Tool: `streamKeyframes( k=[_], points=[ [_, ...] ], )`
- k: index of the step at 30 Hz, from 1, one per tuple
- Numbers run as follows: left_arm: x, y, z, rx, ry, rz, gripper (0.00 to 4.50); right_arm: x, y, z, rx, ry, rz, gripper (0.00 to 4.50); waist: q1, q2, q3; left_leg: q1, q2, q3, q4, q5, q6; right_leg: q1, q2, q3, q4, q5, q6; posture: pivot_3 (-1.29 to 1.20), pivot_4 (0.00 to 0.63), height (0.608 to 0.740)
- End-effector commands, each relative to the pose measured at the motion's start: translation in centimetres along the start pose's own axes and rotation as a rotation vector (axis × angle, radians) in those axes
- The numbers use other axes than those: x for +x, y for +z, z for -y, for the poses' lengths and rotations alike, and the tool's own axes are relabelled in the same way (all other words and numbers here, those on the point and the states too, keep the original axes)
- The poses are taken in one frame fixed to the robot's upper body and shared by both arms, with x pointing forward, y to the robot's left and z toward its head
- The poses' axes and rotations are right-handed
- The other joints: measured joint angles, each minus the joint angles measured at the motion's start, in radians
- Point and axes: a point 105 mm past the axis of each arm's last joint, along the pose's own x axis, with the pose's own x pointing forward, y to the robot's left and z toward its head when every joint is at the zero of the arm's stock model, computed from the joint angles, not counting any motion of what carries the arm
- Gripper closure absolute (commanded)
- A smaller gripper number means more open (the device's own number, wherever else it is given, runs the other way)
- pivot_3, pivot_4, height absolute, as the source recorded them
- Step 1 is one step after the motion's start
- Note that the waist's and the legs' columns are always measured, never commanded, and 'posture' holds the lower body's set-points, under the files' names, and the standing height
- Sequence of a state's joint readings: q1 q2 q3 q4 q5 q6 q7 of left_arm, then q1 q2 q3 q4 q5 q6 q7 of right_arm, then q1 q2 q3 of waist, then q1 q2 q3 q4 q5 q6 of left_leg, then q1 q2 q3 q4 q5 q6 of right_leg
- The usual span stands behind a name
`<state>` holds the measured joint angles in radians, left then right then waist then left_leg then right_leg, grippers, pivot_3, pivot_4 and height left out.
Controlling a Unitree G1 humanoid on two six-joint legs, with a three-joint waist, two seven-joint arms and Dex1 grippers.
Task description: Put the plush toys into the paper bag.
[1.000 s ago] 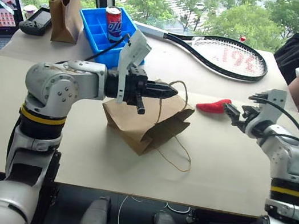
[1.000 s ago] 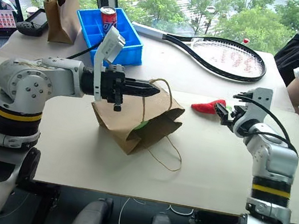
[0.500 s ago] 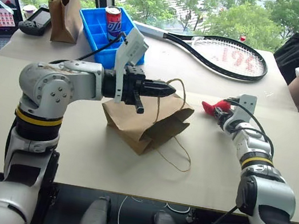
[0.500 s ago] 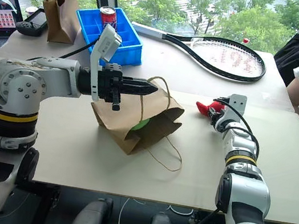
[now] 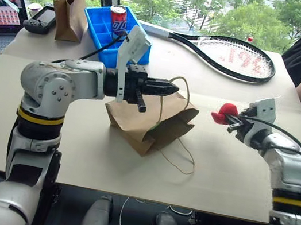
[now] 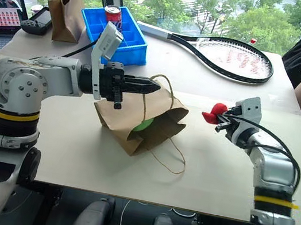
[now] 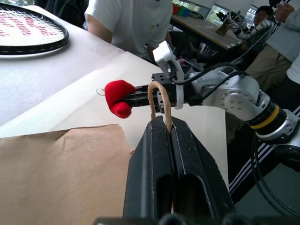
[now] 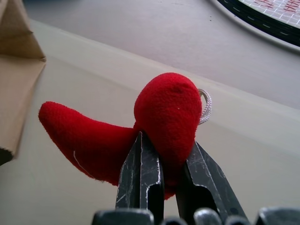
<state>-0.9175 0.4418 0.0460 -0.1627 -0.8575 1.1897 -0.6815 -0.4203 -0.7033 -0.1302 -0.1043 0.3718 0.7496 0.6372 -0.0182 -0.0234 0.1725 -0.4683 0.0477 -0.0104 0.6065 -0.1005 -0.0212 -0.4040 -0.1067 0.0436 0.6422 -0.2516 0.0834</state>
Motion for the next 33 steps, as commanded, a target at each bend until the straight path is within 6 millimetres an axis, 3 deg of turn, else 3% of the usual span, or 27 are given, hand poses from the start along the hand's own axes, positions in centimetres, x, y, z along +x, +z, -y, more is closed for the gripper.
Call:
streamKeyframes(
  k=[1, 3, 7, 15, 19, 22, 23, 25, 33],
  points=[
    [0.1, 1.5, 0.6, 0.059, -0.025, 0.037, 4.5, -2.0, 0.3, -4.6, -0.003, 0.163, -0.066, 4.48, -0.001, 0.0, 0.0, 0.001, 0.0, 0.0, 0.0, 0.0, 0.0, 0.001, 0.0, 0.0, 0.0, 0.0, 0.0, 0.0, 0.15, 0.731],
    [0.1, 1.5, 0.5, 0.06, -0.028, 0.036, 4.5, -2.6, 0.0, -6.0, 0.004, 0.206, -0.093, 4.48, 0.0, 0.0, 0.0, 0.002, 0.001, 0.0, 0.001, 0.0, 0.0, 0.001, 0.001, 0.0, 0.0, -0.003, 0.003, 0.0, 0.15, 0.731],
    [0.3, 1.6, 0.6, 0.062, -0.035, 0.038, 4.5, -1.4, 0.9, -9.3, 0.035, 0.288, -0.056, 4.48, 0.0, -0.001, 0.0, 0.002, 0.001, 0.0, 0.002, 0.0, -0.001, 0.001, 0.0, 0.001, -0.001, -0.006, -0.004, 0.0, 0.15, 0.731],
    [0.4, 1.7, 0.7, 0.066, -0.042, 0.04, 4.5, 3.8, 2.0, -12.9, 0.013, 0.346, -0.025, 4.48, 0.005, -0.001, 0.0, 0.0, 0.001, 0.0, 0.002, 0.0, 0.0, 0.0, 0.001, 0.001, -0.001, 0.001, -0.002, 0.0, 0.15, 0.731],
    [0.3, 1.7, 1.0, 0.068, -0.047, 0.042, 4.5, 7.5, 2.8, -13.5, -0.079, 0.298, 0.047, 4.48, 0.004, -0.002, 0.0, -0.001, 0.0, 0.0, 0.002, 0.0, 0.0, 0.0, 0.001, 0.0, -0.001, 0.0, -0.002, 0.0, 0.15, 0.731],
    [0.1, 1.9, 1.0, 0.069, -0.04, 0.045, 4.5, 8.7, 3.7, -13.7, -0.06, 0.283, 0.148, 4.48, 0.002, -0.002, 0.001, -0.001, 0.001, 0.0, 0.001, 0.0, 0.0, -0.001, 0.001, 0.0, -0.001, 0.001, -0.002, 0.0, 0.15, 0.731],
    [0.0, 1.9, 0.9, 0.07, -0.036, 0.045, 4.5, 8.8, 3.7, -13.9, -0.053, 0.284, 0.166, 3.53, 0.003, -0.002, 0.001, -0.001, 0.001, 0.0, 0.001, 0.0, 0.0, -0.001, 0.001, 0.0, -0.001, 0.001, -0.002, 0.0, 0.15, 0.731],
    [0.0, 1.9, 0.9, 0.07, -0.033, 0.045, 4.5, 8.8, 3.5, -14.1, -0.04, 0.291, 0.189, 3.06, 0.004, -0.002, 0.001, -0.001, 0.001, 0.0, 0.001, 0.0, -0.001, -0.001, 0.001, 0.0, -0.001, 0.0, -0.002, 0.0, 0.15, 0.731],
    [-0.1, 1.9, 0.5, 0.067, -0.019, 0.047, 4.5, 7.4, 2.8, -14.2, 0.011, 0.296, 0.216, 0.29, 0.003, -0.002, 0.001, -0.001, 0.001, -0.001, 0.001, 0.001, -0.001, -0.001, 0.001, 0.0, 0.0, 0.001, -0.002, 0.0, 0.15, 0.731]
  ],
)
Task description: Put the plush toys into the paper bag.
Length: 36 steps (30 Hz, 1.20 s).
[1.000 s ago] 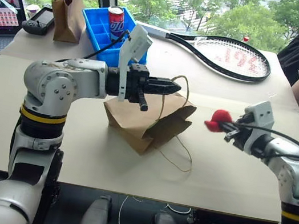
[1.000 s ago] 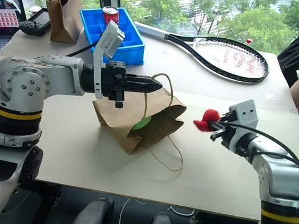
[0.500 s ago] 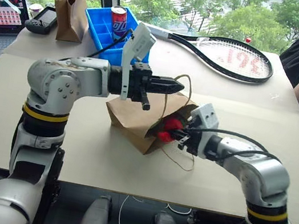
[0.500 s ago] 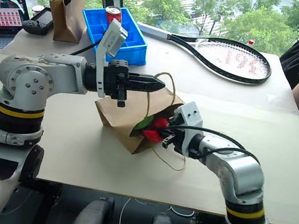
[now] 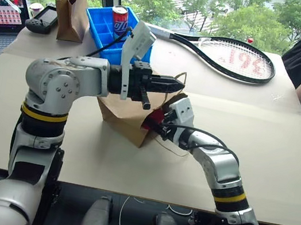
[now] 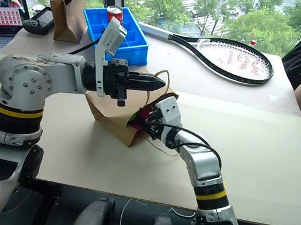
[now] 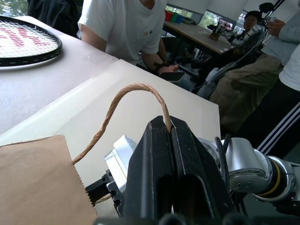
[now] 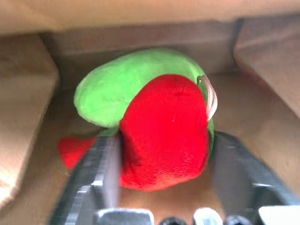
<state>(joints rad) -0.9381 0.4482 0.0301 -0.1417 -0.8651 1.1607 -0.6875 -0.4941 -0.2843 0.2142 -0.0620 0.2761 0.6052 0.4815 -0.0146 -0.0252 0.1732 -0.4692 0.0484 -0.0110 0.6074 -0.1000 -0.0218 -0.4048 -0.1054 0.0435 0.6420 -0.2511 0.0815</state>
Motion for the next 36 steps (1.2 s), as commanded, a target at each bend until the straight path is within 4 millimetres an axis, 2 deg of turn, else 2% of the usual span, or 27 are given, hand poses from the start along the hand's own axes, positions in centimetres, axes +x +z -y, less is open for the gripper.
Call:
streamKeyframes(
  k=[1, 3, 9, 14, 16, 18, 22, 26, 30, 33, 36],
  points=[
    [-0.3, 1.3, 0.4, 0.051, -0.006, 0.036, 4.5, -1.1, 2.1, -0.5, -0.019, 0.018, 0.081, 0.11, 0.0, 0.0, 0.0, 0.0, 0.0, 0.0, 0.0, 0.0, 0.0, 0.0, 0.0, 0.0, 0.0, 0.0, 0.0, 0.0, 0.15, 0.731],
    [-0.2, 1.2, 0.3, 0.051, -0.005, 0.035, 4.5, -1.8, 2.3, -0.6, -0.008, 0.021, 0.085, 0.11, -0.002, 0.0, 0.0, 0.0, 0.0, 0.0, 0.0, 0.0, 0.0, 0.0, 0.0, 0.0, 0.0, 0.0, 0.0, 0.0, 0.15, 0.731],
    [-0.1, 1.3, 0.2, 0.055, -0.005, 0.039, 4.5, -5.6, 3.2, 0.2, 0.009, 0.014, 0.081, 0.11, 0.003, 0.0, 0.0, 0.0, 0.0, 0.0, 0.0, 0.0, 0.0, 0.0, 0.0, 0.0, 0.0, 0.0, 0.0, 0.0, 0.15, 0.731],
    [0.0, 1.3, 0.1, 0.059, -0.01, 0.041, 4.5, -9.0, 1.8, 0.4, 0.017, 0.036, -0.034, 0.11, 0.004, 0.0, 0.0, 0.0, 0.0, 0.0, 0.0, 0.0, 0.0, 0.001, 0.0, 0.0, -0.001, 0.0, 0.0, 0.0, 0.15, 0.731],
    [0.0, 1.3, 0.1, 0.06, -0.01, 0.042, 4.5, -10.7, 0.2, -0.2, 0.169, 0.067, -0.085, 0.11, 0.004, 0.0, 0.0, 0.0, 0.0, 0.0, 0.0, 0.0, 0.0, 0.001, 0.0, 0.0, -0.001, 0.0, 0.0, 0.0, 0.15, 0.731],
    [0.0, 1.3, 0.1, 0.061, -0.009, 0.042, 4.5, -12.5, -1.1, -1.7, 0.313, 0.135, -0.112, 0.11, 0.004, 0.0, 0.0, 0.0, 0.0, 0.0, 0.0, 0.0, 0.0, 0.001, 0.0, 0.0, -0.001, 0.0, -0.001, 0.0, 0.15, 0.731],
    [-0.1, 1.2, 0.0, 0.063, -0.008, 0.04, 4.5, -14.2, -2.1, -2.6, 0.497, 0.137, -0.104, 0.11, 0.0, -0.001, 0.0, 0.0, 0.0, 0.0, 0.0, 0.0, 0.0, 0.001, 0.0, 0.0, -0.001, 0.0, -0.001, 0.0, 0.15, 0.731],
    [-0.1, 1.2, 0.0, 0.062, -0.007, 0.039, 4.5, -14.5, -3.1, -2.7, 0.615, 0.102, -0.096, 0.11, 0.0, -0.001, 0.0, 0.001, 0.001, -0.001, 0.001, 0.0, 0.0, 0.001, 0.0, 0.0, 0.0, -0.004, -0.006, 0.0, 0.15, 0.731],
    [-0.1, 1.1, 0.0, 0.063, -0.008, 0.038, 4.5, -13.1, -3.8, -3.1, 0.775, 0.088, -0.036, 0.11, 0.0, -0.001, 0.0, 0.001, 0.001, -0.001, 0.0, 0.0, 0.0, 0.001, 0.0, 0.0, 0.0, -0.005, -0.006, 0.0, 0.15, 0.731],
    [-0.2, 1.1, 0.1, 0.064, -0.006, 0.038, 4.5, -12.1, -5.2, -3.3, 0.854, 0.045, -0.05, 0.11, 0.0, -0.001, 0.0, 0.001, 0.001, -0.001, 0.0, 0.0, 0.0, 0.001, 0.0, 0.0, 0.0, -0.004, -0.007, 0.0, 0.15, 0.731],
    [-0.3, 1.2, 0.1, 0.067, 0.0, 0.038, 4.5, -11.4, -5.5, -3.3, 0.91, 0.032, -0.039, 0.11, 0.0, -0.001, 0.0, 0.0, 0.001, -0.001, 0.0, 0.0, 0.0, 0.001, 0.0, 0.0, -0.001, -0.002, -0.006, 0.0, 0.15, 0.731]
  ],
)
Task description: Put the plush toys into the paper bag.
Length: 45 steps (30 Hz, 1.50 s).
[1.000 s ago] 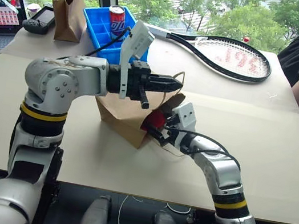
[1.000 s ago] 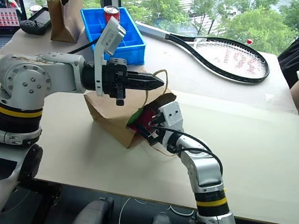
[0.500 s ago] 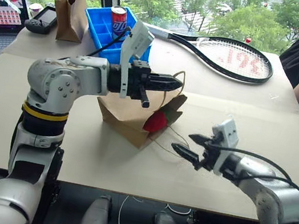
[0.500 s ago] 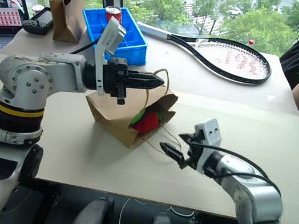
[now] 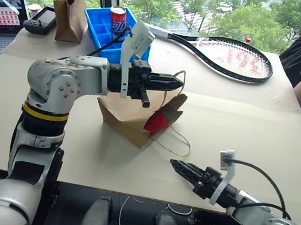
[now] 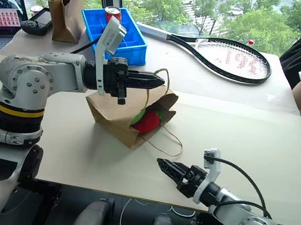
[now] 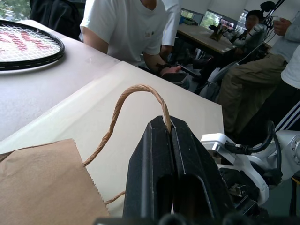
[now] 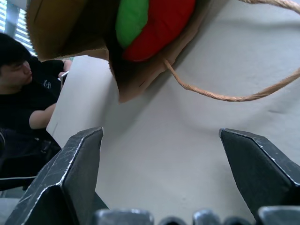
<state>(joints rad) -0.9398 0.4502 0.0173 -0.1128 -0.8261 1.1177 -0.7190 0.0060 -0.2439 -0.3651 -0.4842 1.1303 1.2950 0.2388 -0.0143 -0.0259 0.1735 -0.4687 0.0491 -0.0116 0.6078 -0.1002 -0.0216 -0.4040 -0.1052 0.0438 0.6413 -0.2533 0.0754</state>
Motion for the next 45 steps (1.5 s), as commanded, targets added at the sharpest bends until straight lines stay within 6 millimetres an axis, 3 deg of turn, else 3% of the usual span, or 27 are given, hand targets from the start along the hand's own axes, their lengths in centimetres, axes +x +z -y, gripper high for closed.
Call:
streamKeyframes(
  k=[1, 13, 16, 19, 24, 27, 32, 39, 45],
  points=[
    [-0.4, 1.2, 0.6, 0.053, -0.007, 0.031, 4.5, 0.7, 0.2, 0.1, 0.051, -0.006, 0.032, 0.11, 0.0, 0.0, 0.0, 0.0, 0.0, 0.0, 0.0, 0.0, 0.0, 0.0, 0.0, 0.0, 0.0, 0.0, 0.0, 0.0, 0.15, 0.731],
    [-0.5, 1.3, 0.6, 0.056, 0.006, 0.028, 4.5, 3.9, 3.4, 2.2, 0.221, -0.072, 0.25, 0.11, -0.003, 0.0, 0.0, 0.002, 0.001, 0.0, 0.0, 0.0, 0.0, 0.001, 0.001, 0.0, 0.0, -0.002, 0.0, 0.0, 0.15, 0.731],
    [-0.6, 1.4, 0.6, 0.058, 0.011, 0.028, 4.5, 4.1, 4.0, 1.8, 0.23, -0.039, 0.295, 0.71, -0.003, 0.0, 0.0, 0.002, 0.001, 0.0, 0.0, 0.0, 0.0, 0.001, 0.001, 0.0, 0.0, -0.001, -0.001, 0.0, 0.15, 0.731],
    [-0.7, 1.4, 0.5, 0.06, 0.017, 0.028, 4.5, 3.8, 4.7, 0.7, 0.208, 0.028, 0.333, 1.87, -0.003, 0.0, 0.0, 0.001, 0.001, 0.0, 0.0, 0.0, 0.0, 0.0, 0.001, 0.0, 0.0, 0.0, 0.001, 0.0, 0.15, 0.731],
    [-1.1, 1.5, 0.1, 0.079, 0.037, 0.025, 4.5, 2.1, 6.8, -2.8, 0.077, 0.199, 0.375, 3.56, -0.003, 0.0, 0.0, 0.0, 0.001, 0.0, -0.001, 0.0, 0.0, -0.001, 0.001, 0.0, 0.0, 0.002, 0.003, 0.0, 0.15, 0.731],
    [-1.5, 1.9, -0.6, 0.108, 0.068, 0.031, 4.5, 1.6, 9.0, -6.0, -0.054, 0.311, 0.371, 4.47, -0.004, 0.0, 0.0, 0.0, 0.001, 0.0, -0.001, 0.0, 0.0, -0.001, 0.001, 0.0, 0.0, 0.003, 0.003, 0.0, 0.15, 0.731],
    [-2.5, 3.3, -2.5, 0.173, 0.146, 0.063, 4.5, 2.9, 13.7, -12.4, -0.249, 0.484, 0.374, 4.47, -0.018, 0.001, 0.001, 0.001, 0.002, 0.0, -0.001, 0.0, 0.0, -0.002, 0.003, 0.0, 0.001, 0.0, -0.003, 0.0, 0.15, 0.731],
    [-4.0, 5.1, -4.5, 0.244, 0.255, 0.111, 4.5, 3.5, 17.3, -18.1, -0.391, 0.591, 0.379, 4.47, 0.002, 0.001, 0.001, -0.004, 0.002, -0.003, -0.003, 0.0, 0.001, -0.003, 0.005, 0.0, 0.0, 0.001, 0.002, 0.0, 0.15, 0.731],
    [-4.2, 5.5, -4.1, 0.242, 0.253, 0.132, 4.5, 2.4, 17.7, -19.6, -0.442, 0.609, 0.375, 4.47, 0.003, 0.001, 0.001, -0.01, 0.002, -0.003, -0.002, 0.0, 0.001, -0.009, 0.005, 0.0, 0.002, 0.002, 0.002, 0.0, 0.15, 0.731]
  ],
)
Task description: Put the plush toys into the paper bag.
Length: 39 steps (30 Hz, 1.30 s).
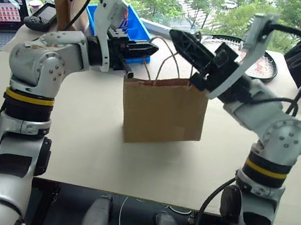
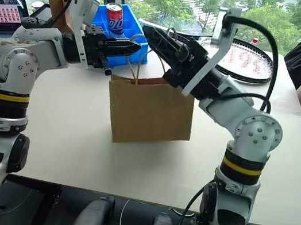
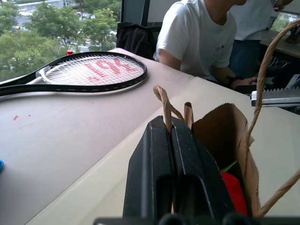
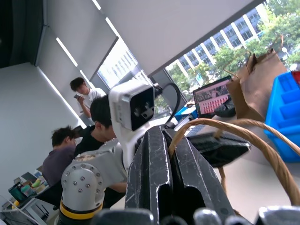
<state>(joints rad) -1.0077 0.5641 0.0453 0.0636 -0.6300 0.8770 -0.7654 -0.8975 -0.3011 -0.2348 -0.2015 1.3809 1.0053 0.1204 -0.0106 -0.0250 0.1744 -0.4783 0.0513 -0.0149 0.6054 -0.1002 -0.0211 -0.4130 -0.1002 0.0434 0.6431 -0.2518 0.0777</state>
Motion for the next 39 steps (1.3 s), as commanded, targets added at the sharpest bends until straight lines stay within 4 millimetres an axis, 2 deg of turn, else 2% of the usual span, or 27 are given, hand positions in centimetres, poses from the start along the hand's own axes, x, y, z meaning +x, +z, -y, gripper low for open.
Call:
streamKeyframes(
  k=[1, 4, 7, 10, 12, 15, 16, 18, 21, 23, 24, 28, 29, 32, 34, 35, 39],
  points=[
    [-0.4, 2.2, 0.8, 0.044, -0.02, 0.061, 4.5, -0.5, 1.3, -1.6, -0.04, 0.037, 0.025, 4.47, -0.002, 0.0, 0.0, 0.0, 0.0, 0.0, 0.0, 0.0, 0.0, 0.0, 0.0, 0.0, 0.001, 0.0, 0.0, 0.0, 0.15, 0.731],
    [-0.4, 2.6, 1.4, 0.029, -0.046, 0.072, 4.5, -1.0, 1.8, -1.9, -0.052, 0.026, 0.024, 4.47, -0.004, 0.0, 0.0, 0.001, 0.0, 0.0, 0.001, 0.0, 0.0, 0.0, 0.0, 0.0, 0.003, 0.0, 0.0, 0.0, 0.15, 0.731],
    [-0.4, 2.5, 1.7, 0.023, -0.065, 0.069, 4.5, -1.9, 1.3, -1.7, -0.054, 0.003, -0.001, 4.47, -0.003, 0.0, 0.0, 0.001, 0.0, 0.0, 0.001, 0.0, 0.0, 0.0, 0.0, 0.0, 0.003, 0.0, 0.0, 0.0, 0.15, 0.731],
    [-0.3, 1.4, 2.7, 0.017, -0.122, 0.029, 4.5, -3.3, -1.1, -0.2, -0.019, -0.069, -0.058, 4.47, -0.003, 0.0, 0.0, 0.001, 0.0, 0.0, 0.001, 0.0, 0.0, 0.0, 0.0, 0.0, 0.003, 0.0, 0.0, 0.0, 0.15, 0.731],
    [-0.3, 0.8, 3.2, 0.009, -0.141, 0.011, 4.5, -4.0, -2.5, 0.0, -0.005, -0.089, -0.094, 4.47, -0.003, 0.0, 0.0, 0.001, 0.0, -0.001, 0.001, 0.0, 0.0, 0.001, 0.0, 0.0, 0.002, 0.0, 0.0, 0.0, 0.15, 0.731],
    [-0.2, 0.9, 3.4, -0.035, -0.153, 0.021, 4.5, -4.8, -3.6, 0.4, 0.007, -0.12, -0.119, 4.47, -0.005, 0.0, 0.0, 0.001, 0.0, -0.001, 0.001, 0.0, 0.0, 0.0, 0.0, 0.001, 0.003, 0.0, -0.001, 0.0, 0.15, 0.731],
    [-0.2, 0.9, 3.5, -0.048, -0.163, 0.026, 4.03, -5.1, -3.8, 0.6, 0.001, -0.139, -0.131, 4.5, -0.005, 0.0, 0.0, 0.001, 0.0, -0.001, 0.002, 0.0, 0.0, 0.0, 0.001, 0.001, 0.003, 0.0, -0.001, 0.0, 0.15, 0.731],
    [-0.4, 1.1, 3.8, -0.084, -0.189, 0.035, 3.7, -5.7, -4.1, 1.0, 0.004, -0.166, -0.147, 4.5, -0.006, 0.0, 0.0, 0.001, 0.0, -0.001, 0.002, 0.0, 0.0, 0.0, 0.001, 0.001, 0.004, 0.0, -0.001, 0.0, 0.15, 0.731],
    [-0.7, 1.3, 3.7, -0.104, -0.196, 0.039, 2.66, -6.4, -3.9, 1.1, 0.027, -0.172, -0.155, 4.5, -0.006, 0.0, 0.0, 0.002, 0.0, -0.001, 0.002, 0.0, 0.0, 0.0, 0.001, 0.001, 0.003, 0.0, -0.001, 0.0, 0.15, 0.731],
    [-0.9, 1.4, 3.5, -0.106, -0.193, 0.04, 1.93, -6.8, -3.4, 1.3, 0.019, -0.186, -0.154, 3.86, -0.006, 0.0, 0.0, 0.001, 0.0, -0.001, 0.002, 0.0, 0.0, 0.0, 0.001, 0.001, 0.003, 0.0, -0.001, 0.0, 0.15, 0.731],
    [-1.1, 1.4, 3.3, -0.106, -0.191, 0.04, 1.66, -7.1, -3.1, 1.2, 0.009, -0.187, -0.16, 3.69, -0.005, 0.0, 0.0, 0.002, 0.0, -0.001, 0.002, 0.0, 0.0, 0.0, 0.001, 0.001, 0.003, 0.0, -0.001, 0.0, 0.15, 0.731],
    [-2.3, 1.4, 2.6, -0.092, -0.179, 0.025, 0.22, -8.3, -2.6, 0.8, -0.03, -0.188, -0.214, 2.26, -0.004, 0.0, 0.0, 0.001, 0.0, -0.001, 0.002, 0.0, 0.0, 0.001, 0.001, 0.001, 0.003, 0.0, -0.001, 0.0, 0.15, 0.731],
    [-2.8, 1.5, 2.4, -0.091, -0.177, 0.023, 0.0, -8.6, -2.5, 0.6, -0.041, -0.186, -0.23, 1.87, -0.004, 0.0, 0.0, 0.002, 0.0, -0.001, 0.002, 0.0, 0.0, 0.001, 0.001, 0.001, 0.003, 0.0, -0.001, 0.0, 0.15, 0.731],
    [-4.0, 1.2, 1.7, -0.088, -0.167, 0.008, 0.0, -9.5, -2.0, 0.0, -0.082, -0.181, -0.269, 0.89, -0.005, -0.001, 0.0, 0.001, 0.0, -0.001, 0.002, 0.0, 0.0, 0.001, 0.001, 0.001, 0.003, 0.0, -0.001, 0.0, 0.15, 0.731],
    [-4.8, 0.2, 1.2, -0.063, -0.149, -0.03, 0.0, -10.2, -1.7, -0.5, -0.118, -0.183, -0.304, 0.17, -0.005, 0.0, 0.0, 0.002, 0.0, -0.001, 0.002, 0.0, 0.0, 0.001, 0.001, 0.001, 0.003, 0.0, -0.002, 0.0, 0.15, 0.731],
    [-5.1, -0.4, 1.0, -0.043, -0.142, -0.045, 0.0, -10.9, -1.7, -0.6, -0.137, -0.193, -0.333, 0.04, -0.005, -0.001, 0.0, 0.002, 0.0, -0.001, 0.002, 0.0, 0.0, 0.001, 0.001, 0.001, 0.003, -0.001, -0.002, 0.0, 0.15, 0.731],
    [-6.4, -2.8, 2.5, -0.004, -0.249, -0.105, 0.0, -12.7, -2.1, -0.6, -0.163, -0.229, -0.407, 0.04, -0.003, -0.001, 0.0, 0.002, 0.001, -0.001, 0.002, 0.0, 0.0, 0.002, 0.001, 0.001, 0.001, -0.002, -0.005, 0.0, 0.15, 0.731]
  ],
)
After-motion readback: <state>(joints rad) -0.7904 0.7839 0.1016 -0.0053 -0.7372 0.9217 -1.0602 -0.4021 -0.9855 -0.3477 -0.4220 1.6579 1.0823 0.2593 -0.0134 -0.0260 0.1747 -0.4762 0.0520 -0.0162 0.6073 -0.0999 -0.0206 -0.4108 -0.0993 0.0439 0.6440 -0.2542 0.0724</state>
